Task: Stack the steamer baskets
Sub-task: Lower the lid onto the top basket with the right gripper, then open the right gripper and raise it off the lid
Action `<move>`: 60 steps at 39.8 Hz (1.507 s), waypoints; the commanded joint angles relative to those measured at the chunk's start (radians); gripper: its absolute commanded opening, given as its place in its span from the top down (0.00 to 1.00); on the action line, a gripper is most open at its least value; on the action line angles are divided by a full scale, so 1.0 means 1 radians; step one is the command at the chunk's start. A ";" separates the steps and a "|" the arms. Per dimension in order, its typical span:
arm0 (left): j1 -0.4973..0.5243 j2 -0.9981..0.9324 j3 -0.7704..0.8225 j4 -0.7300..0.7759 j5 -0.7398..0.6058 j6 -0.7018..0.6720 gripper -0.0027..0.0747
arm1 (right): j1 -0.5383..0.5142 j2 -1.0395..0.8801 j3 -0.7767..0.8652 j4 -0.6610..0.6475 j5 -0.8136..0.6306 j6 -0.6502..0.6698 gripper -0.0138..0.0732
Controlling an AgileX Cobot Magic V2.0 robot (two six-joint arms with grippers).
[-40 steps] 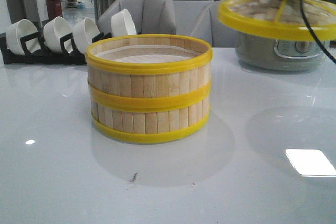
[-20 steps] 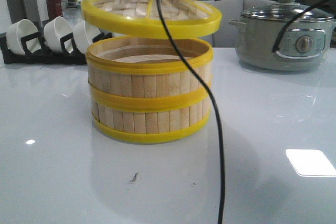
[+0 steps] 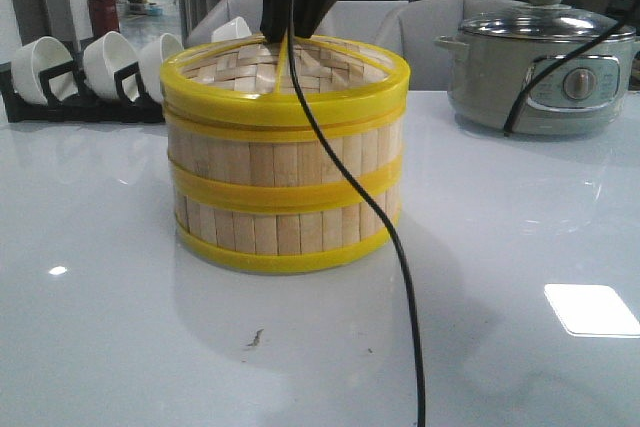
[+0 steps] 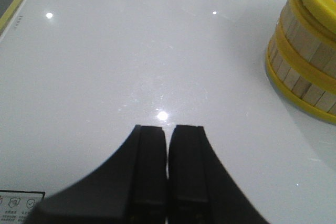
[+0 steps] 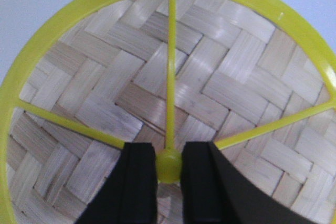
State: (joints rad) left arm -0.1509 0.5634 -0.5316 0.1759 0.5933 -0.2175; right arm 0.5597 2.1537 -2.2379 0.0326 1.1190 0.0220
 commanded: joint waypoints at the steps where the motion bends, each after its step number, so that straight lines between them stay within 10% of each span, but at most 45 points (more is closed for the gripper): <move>1: 0.002 0.003 -0.029 0.001 -0.073 -0.012 0.86 | -0.003 -0.062 -0.038 -0.012 -0.064 -0.009 0.78; 21: 0.002 0.003 -0.029 0.001 -0.073 -0.012 0.86 | -0.003 -0.043 -0.038 -0.012 -0.068 -0.009 0.76; 34: 0.002 0.003 -0.029 0.001 -0.073 -0.012 0.86 | -0.003 -0.044 -0.038 -0.012 -0.067 -0.008 0.35; 60: 0.002 0.003 -0.029 0.001 -0.073 -0.012 0.86 | -0.102 -0.356 0.113 -0.093 -0.263 -0.008 0.35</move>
State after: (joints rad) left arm -0.1509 0.5634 -0.5316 0.1759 0.5933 -0.2175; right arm 0.4990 1.9312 -2.1568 -0.0289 0.9550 0.0220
